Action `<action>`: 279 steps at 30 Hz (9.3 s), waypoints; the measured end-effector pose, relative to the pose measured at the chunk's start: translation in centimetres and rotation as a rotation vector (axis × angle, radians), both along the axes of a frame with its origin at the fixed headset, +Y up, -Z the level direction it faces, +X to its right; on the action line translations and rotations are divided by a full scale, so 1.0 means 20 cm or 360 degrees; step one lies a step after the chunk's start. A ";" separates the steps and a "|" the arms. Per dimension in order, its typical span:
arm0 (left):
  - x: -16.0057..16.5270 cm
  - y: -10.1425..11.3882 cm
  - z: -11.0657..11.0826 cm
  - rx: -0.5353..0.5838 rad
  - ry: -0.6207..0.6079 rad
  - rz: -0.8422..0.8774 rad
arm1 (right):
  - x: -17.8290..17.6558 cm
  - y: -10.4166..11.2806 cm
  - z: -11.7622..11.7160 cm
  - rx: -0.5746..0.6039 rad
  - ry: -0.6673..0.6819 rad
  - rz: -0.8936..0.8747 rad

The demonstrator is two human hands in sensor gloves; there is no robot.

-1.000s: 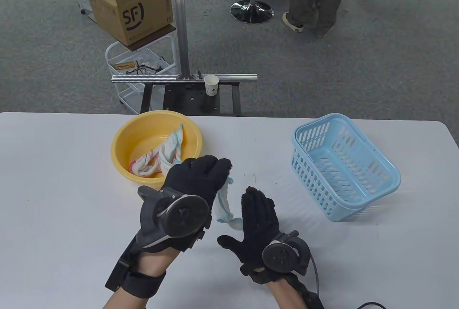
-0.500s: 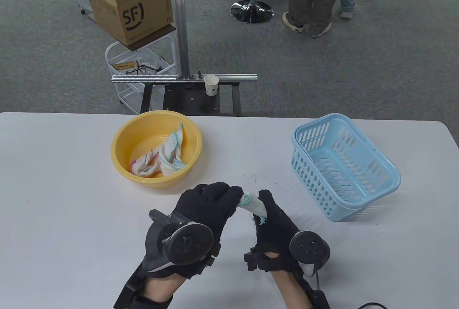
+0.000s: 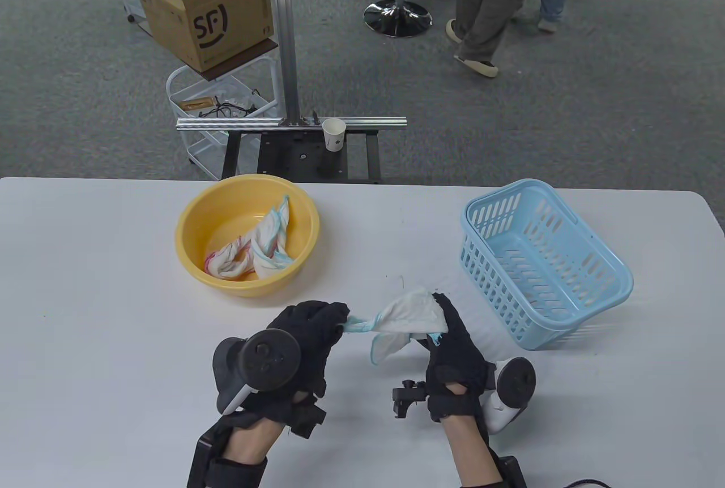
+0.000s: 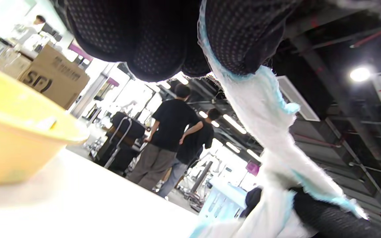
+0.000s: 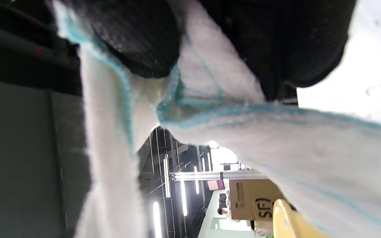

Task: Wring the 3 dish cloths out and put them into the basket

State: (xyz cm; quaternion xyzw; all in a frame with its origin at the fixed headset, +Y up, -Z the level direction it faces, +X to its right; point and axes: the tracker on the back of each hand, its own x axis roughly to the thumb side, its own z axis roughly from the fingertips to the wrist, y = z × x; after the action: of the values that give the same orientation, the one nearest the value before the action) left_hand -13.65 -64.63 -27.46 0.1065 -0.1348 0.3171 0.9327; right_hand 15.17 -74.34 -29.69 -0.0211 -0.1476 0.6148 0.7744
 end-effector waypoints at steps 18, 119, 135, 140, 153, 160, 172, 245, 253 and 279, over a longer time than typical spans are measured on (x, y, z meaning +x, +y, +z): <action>-0.12 -0.57 -0.15 -0.0586 0.0010 0.0249 | 0.02 -0.07 -0.06 -0.0098 0.0245 -0.0148; 0.09 -0.59 -0.09 -0.1475 -0.0977 0.1101 | -0.32 0.19 0.13 0.1047 0.0091 0.2271; 0.15 -0.42 -0.03 -0.0424 -0.0377 -0.0464 | -0.42 0.14 0.11 0.0531 0.0402 0.2583; 0.16 -0.42 -0.02 -0.0218 -0.0273 -0.0627 | -0.43 0.14 0.12 0.0380 0.0397 0.2565; 0.19 -0.38 0.02 0.0110 -0.0237 -0.0722 | -0.33 0.04 0.05 -0.0235 0.0804 0.1730; 0.20 -0.33 0.05 0.0240 -0.0262 -0.0738 | -0.28 -0.02 0.01 -0.0411 0.1024 0.1303; 0.10 -0.33 0.04 0.0148 -0.0180 -0.0591 | -0.25 0.05 0.01 -0.0257 0.0979 0.1434; -0.23 -0.47 -0.07 -0.0338 0.0292 -0.0424 | -0.22 -0.01 -0.04 0.0145 0.0265 0.2251; -0.25 -0.46 -0.07 -0.0358 0.0348 -0.0416 | -0.22 -0.01 -0.02 0.0155 0.0276 0.2212; -0.53 -0.17 -0.77 -0.1182 0.0589 -0.0182 | -0.21 0.02 0.00 0.0166 0.0264 0.2183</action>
State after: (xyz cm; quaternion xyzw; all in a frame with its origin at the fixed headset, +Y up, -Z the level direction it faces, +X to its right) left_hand -24.17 -68.10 -42.77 -0.1897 0.1528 0.2675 0.9323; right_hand 10.87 -73.97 -29.66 0.1615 -0.0973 0.9572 0.2196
